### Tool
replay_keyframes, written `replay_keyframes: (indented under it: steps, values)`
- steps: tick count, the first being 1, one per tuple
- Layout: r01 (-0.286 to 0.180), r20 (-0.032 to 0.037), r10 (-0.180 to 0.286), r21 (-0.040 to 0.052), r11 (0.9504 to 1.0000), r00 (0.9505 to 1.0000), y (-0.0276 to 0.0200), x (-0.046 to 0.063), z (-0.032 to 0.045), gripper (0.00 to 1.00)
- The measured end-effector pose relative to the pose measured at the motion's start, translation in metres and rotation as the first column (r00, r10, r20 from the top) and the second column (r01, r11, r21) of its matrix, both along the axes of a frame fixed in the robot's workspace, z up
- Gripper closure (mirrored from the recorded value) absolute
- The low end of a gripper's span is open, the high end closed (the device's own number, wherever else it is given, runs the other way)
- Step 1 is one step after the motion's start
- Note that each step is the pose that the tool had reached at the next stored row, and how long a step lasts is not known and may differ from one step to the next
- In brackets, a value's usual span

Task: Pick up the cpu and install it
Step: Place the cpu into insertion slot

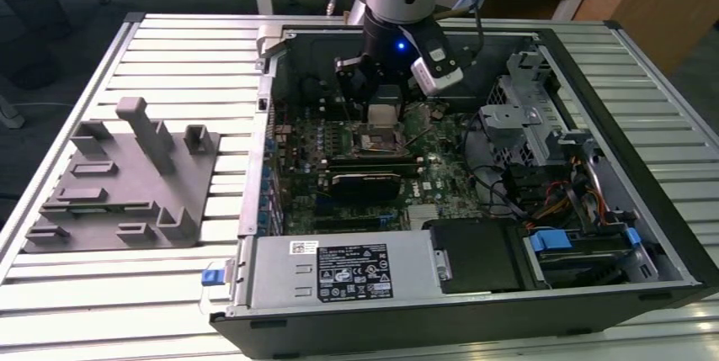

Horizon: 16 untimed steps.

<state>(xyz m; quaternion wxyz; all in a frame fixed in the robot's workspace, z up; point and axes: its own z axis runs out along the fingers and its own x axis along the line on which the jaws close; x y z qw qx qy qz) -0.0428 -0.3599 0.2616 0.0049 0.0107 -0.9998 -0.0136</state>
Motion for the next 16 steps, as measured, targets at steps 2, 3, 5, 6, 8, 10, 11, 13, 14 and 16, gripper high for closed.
replay_keyframes:
  steps: [2,3,5,6,8,10,11,13,14,16]
  values:
    - [0.0,0.0,0.0,0.0,1.0,1.0,0.0001,0.0,0.0,0.45]
    - [0.002,0.0,-0.002,0.0001,1.0,1.0,0.0001,0.0,0.0,0.45]
    - [0.025,0.0,-0.025,0.0001,0.9997,0.9997,0.0001,0.0,-0.0001,0.45]
    - [0.039,0.0,-0.039,0.0001,0.9992,0.9992,0.0001,0.0,-0.0001,0.45]
    - [0.066,0.0,-0.066,0.0,0.9978,0.9978,0.0001,0.0,0.0,0.45]
    - [0.086,0.0,-0.086,0.0,0.9963,0.9963,0.0001,0.0,0.0,0.45]
    - [0.094,0.0,-0.094,0.0001,0.9956,0.9956,0.0001,0.0,-0.0001,0.45]
    - [0.109,0.0,-0.109,0.0,0.9941,0.9941,0.0001,0.0,0.0,0.45]
    - [0.116,0.0,-0.116,0.0,0.9932,0.9932,0.0001,0.0,0.0,0.45]
    - [0.136,0.0,-0.136,0.0,0.9907,0.9907,0.0001,0.0,-0.0001,0.45]
